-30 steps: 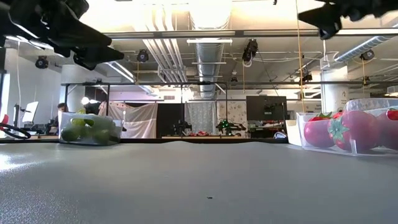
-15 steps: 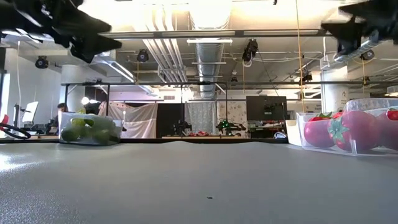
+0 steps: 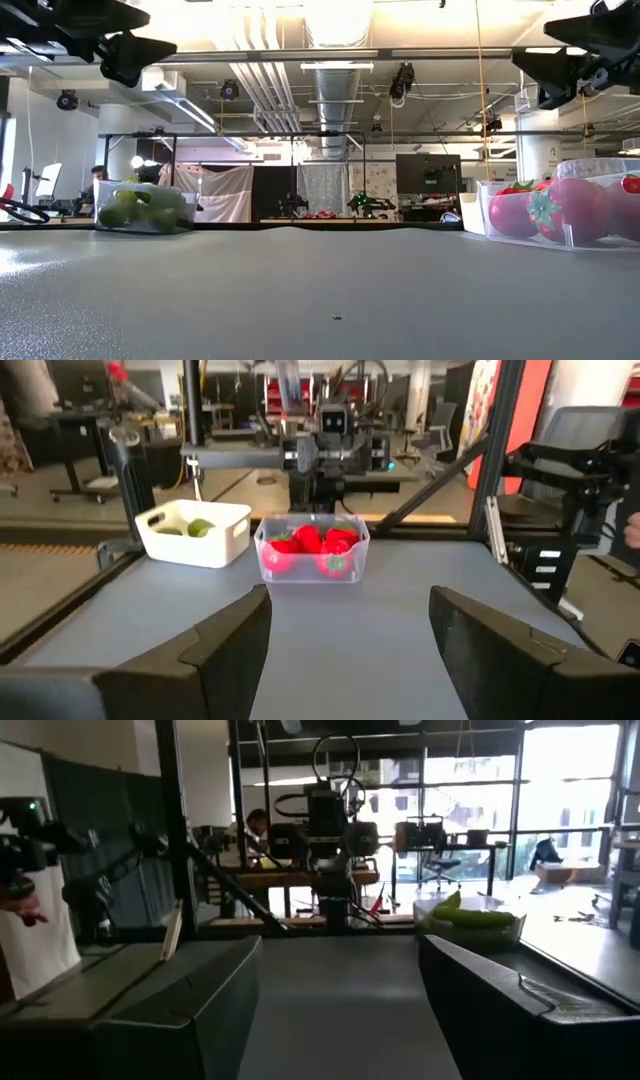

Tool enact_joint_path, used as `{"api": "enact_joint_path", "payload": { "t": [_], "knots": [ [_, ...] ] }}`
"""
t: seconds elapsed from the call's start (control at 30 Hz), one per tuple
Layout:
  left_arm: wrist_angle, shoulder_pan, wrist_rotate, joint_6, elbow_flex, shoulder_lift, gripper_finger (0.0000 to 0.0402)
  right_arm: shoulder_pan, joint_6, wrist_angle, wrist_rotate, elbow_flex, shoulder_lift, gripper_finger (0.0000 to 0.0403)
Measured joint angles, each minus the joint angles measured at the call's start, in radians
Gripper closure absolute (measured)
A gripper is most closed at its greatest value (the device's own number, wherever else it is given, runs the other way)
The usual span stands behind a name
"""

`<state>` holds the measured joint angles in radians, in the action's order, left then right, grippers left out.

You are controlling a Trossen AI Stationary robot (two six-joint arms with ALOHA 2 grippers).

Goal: Sort produce into baskets
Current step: Return to Home Position

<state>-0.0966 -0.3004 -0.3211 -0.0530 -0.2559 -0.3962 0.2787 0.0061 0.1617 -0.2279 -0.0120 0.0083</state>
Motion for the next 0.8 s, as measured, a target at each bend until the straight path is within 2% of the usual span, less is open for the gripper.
{"api": "enact_joint_path", "payload": {
  "t": [0.3, 0.6, 0.7, 0.8],
  "knots": [
    [0.001, 0.000, 0.111, 0.045, 0.071, 0.159, 0.0147, 0.000, -0.008, 0.000, -0.008, 0.000, 0.013, 0.0151],
    [0.032, 0.000, 0.162, 0.062, 0.190, 0.397, 0.0147, 0.000, 0.008, -0.007, -0.008, 0.000, 0.014, 0.0144],
    [-0.096, 0.001, 0.182, 0.071, 0.237, 0.394, 0.0147, 0.000, 0.043, -0.008, -0.008, 0.000, 0.014, 0.0140],
    [-0.117, 0.005, 0.140, 0.101, 0.245, 0.389, 0.0147, 0.000, 0.068, -0.017, -0.007, 0.001, 0.013, 0.0138]
  ]
}}
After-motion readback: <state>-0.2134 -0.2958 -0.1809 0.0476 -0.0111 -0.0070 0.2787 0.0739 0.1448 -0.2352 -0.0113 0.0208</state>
